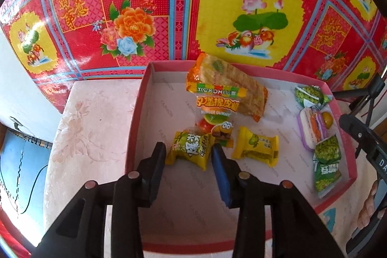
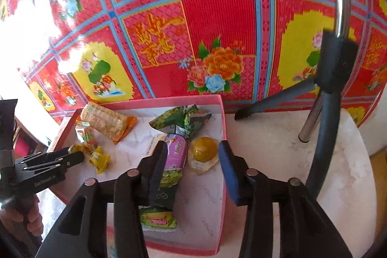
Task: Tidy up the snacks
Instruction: 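Open both tools to drop the candy and jelly cup into the box, then withdraw both tools from the box toward the remaining snacks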
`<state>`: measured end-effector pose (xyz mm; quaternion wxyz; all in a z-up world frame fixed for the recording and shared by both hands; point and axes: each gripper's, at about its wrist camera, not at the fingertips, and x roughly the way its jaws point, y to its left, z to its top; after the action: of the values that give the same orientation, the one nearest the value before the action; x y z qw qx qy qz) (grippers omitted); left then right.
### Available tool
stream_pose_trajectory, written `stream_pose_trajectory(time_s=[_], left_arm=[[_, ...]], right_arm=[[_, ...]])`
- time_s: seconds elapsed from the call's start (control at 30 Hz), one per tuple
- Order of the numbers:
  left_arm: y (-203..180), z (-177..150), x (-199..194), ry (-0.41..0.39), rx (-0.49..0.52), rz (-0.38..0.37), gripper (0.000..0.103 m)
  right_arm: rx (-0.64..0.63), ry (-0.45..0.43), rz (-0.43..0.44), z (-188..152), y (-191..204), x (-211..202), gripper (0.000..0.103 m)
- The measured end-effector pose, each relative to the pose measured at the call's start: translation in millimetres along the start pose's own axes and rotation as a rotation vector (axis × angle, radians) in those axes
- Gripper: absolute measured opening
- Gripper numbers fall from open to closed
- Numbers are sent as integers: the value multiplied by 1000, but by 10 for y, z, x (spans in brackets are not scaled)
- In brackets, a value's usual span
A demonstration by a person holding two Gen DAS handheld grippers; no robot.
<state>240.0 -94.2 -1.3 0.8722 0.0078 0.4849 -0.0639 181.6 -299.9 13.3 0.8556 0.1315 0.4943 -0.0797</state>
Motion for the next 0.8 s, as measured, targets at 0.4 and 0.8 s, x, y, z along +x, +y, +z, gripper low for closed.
stream_pose_trajectory(time_s=[0.4,0.8], left_arm=[[-98,-162,-401,-17,18,-44,47],[-46,-421,-793,-30,-6,-58,47]], right_arm=[[3,-29,29,-102,86,-374,53],[-3,-30,43,-372,189,-718,53]])
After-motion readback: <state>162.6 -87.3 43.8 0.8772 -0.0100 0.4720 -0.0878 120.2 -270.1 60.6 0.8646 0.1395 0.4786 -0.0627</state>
